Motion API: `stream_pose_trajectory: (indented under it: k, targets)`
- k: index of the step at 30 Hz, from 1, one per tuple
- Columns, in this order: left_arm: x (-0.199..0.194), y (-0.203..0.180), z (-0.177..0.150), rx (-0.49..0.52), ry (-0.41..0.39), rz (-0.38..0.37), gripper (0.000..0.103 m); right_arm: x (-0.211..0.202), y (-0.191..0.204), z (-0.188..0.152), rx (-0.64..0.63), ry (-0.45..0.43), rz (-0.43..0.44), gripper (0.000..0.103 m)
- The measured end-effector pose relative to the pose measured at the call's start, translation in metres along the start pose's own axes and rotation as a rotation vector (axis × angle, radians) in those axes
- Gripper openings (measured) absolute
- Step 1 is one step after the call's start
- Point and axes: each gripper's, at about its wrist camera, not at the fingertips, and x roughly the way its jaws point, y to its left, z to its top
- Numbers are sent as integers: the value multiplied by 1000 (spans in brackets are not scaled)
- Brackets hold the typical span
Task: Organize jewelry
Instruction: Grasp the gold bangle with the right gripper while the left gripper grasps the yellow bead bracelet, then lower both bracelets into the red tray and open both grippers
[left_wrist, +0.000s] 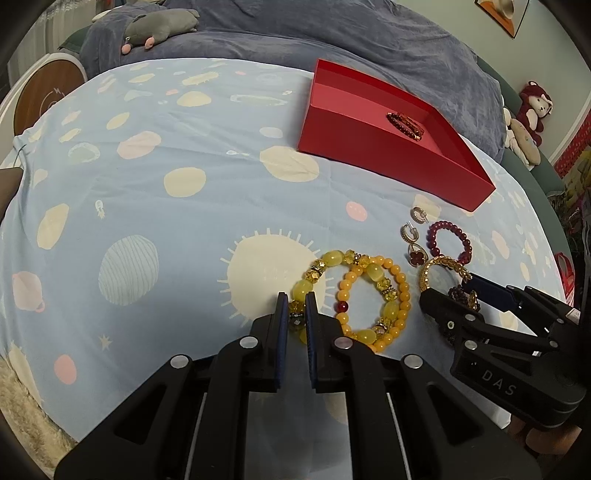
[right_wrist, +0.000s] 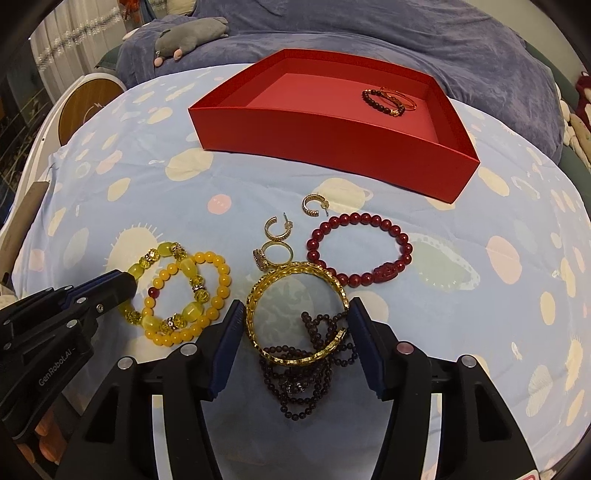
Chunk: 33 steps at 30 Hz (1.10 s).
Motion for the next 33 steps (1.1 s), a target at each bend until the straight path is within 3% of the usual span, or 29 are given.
stream_pose_trajectory:
  k: [7,18,33]
  targets:
    - [0,1,0,-8,1,-6,9,-7,-6,-3,29,-20,13,54]
    - [-25,-6,6,-25,-30,-69,9,-54,-25,-20,160,-74,51,54]
    - [-78,-65,12,82,-69,-181,9,-89,-43,-55,221,-93,59,54]
